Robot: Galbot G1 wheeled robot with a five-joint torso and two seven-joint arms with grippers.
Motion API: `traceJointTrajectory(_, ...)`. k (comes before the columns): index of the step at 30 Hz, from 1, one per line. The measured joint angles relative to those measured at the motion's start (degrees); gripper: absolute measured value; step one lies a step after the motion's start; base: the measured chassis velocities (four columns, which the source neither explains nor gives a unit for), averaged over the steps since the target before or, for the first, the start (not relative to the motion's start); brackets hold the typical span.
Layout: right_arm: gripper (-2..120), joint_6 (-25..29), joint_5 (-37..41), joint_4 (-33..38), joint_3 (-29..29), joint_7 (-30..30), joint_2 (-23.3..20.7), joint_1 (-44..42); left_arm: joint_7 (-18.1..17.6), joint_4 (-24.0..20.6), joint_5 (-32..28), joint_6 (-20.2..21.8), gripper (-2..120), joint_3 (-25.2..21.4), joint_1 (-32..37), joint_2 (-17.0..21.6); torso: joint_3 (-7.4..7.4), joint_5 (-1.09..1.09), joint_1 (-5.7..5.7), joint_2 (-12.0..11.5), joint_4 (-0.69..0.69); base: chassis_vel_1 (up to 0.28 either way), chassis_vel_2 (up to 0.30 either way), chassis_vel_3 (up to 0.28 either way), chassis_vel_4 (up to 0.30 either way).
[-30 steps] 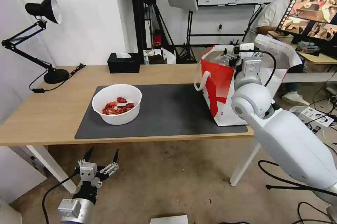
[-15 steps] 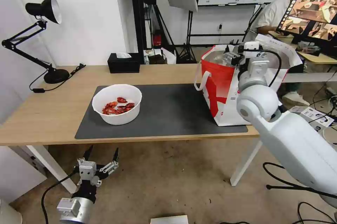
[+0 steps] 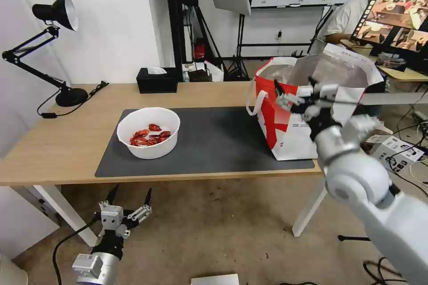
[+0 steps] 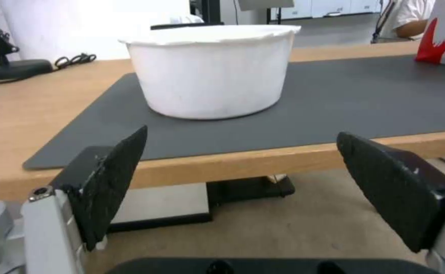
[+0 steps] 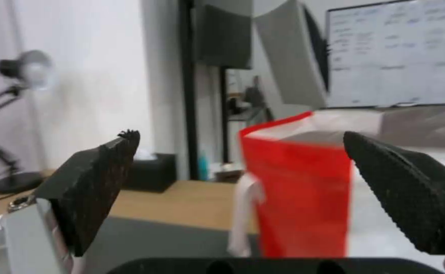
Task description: Pick up the trash from the table and place it into the takeout bag.
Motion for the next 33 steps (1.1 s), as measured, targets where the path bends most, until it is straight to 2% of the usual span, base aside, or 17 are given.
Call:
traceJointTrajectory(4,100,1.01,-0.32,1.66,2.96,-3.01,0.25,-6.62,0.02,0.15,0.15,-0.04,100,0.08,-0.01,-0.32,0.0,0.01,0.0,0.0,-0.01,0.0,0.0,0.0,0.0)
traceJointTrajectory(7,100,3.83,-3.12,2.8,7.72,-7.7,2.3,-15.9,0.02,0.17,0.27,-0.2,100,0.14,0.14,-0.73,0.0,0.01,-0.01,0.0,-0.01,0.0,0.0,0.0,0.0)
traceJointTrajectory(8,100,3.83,-3.12,2.8,7.72,-7.7,2.3,-15.9,0.02,0.17,0.27,-0.2,100,0.14,0.14,-0.73,0.0,0.01,-0.01,0.0,-0.01,0.0,0.0,0.0,0.0)
traceJointTrajectory(10,100,5.98,-5.6,2.56,9.45,-10.31,4.61,-20.9,0.03,-0.01,0.37,-0.34,100,0.15,0.34,-0.82,0.0,0.01,-0.01,0.0,0.0,0.0,0.0,0.0,0.0)
traceJointTrajectory(14,100,7.99,-7.5,1.5,9.85,-12.49,7.4,-24.92,0.03,-0.25,0.55,-0.42,100,0.15,0.53,-0.91,0.0,0.01,0.0,0.0,0.0,0.0,0.0,0.0,0.0)
traceJointTrajectory(16,100,11.22,-9.93,-0.91,9.55,-15.04,10.91,-28.65,0.03,-0.41,0.66,-0.5,100,0.15,0.75,-1.06,0.0,0.0,0.0,0.0,0.0,0.0,0.0,0.0,0.0)
traceJointTrajectory(17,100,11.22,-9.93,-0.91,9.55,-15.04,10.91,-28.65,0.03,-0.41,0.66,-0.5,100,0.15,0.75,-1.06,0.0,0.0,0.0,0.0,0.0,0.0,0.0,0.0,0.0)
traceJointTrajectory(19,100,13.86,-12.29,-3.95,8.89,-16.75,13.95,-30.9,0.03,-0.39,0.73,-0.87,100,0.06,0.97,-1.18,0.0,0.0,0.0,0.0,0.0,0.0,0.0,0.0,0.0)
traceJointTrajectory(24,100,14.89,-14.04,-5.75,8.4,-16.87,15.39,-31.58,0.04,-0.33,0.74,-1.24,100,0.02,1.08,-1.2,0.0,0.0,0.0,0.0,0.0,0.0,0.0,0.0,0.0)
traceJointTrajectory(26,100,16.69,-17.43,-8.69,7.58,-16.78,17.05,-32.02,0.07,-0.23,0.76,-1.47,100,0.0,1.18,-1.21,0.0,0.0,0.0,0.0,0.0,0.0,0.0,0.0,0.0)
traceJointTrajectory(33,100,19.33,-19.87,-13.99,5.61,-16.53,18.42,-32.14,0.1,0.28,0.72,-1.5,100,0.29,0.95,-1.31,0.0,0.01,0.0,0.0,0.0,0.0,0.0,0.0,0.0)
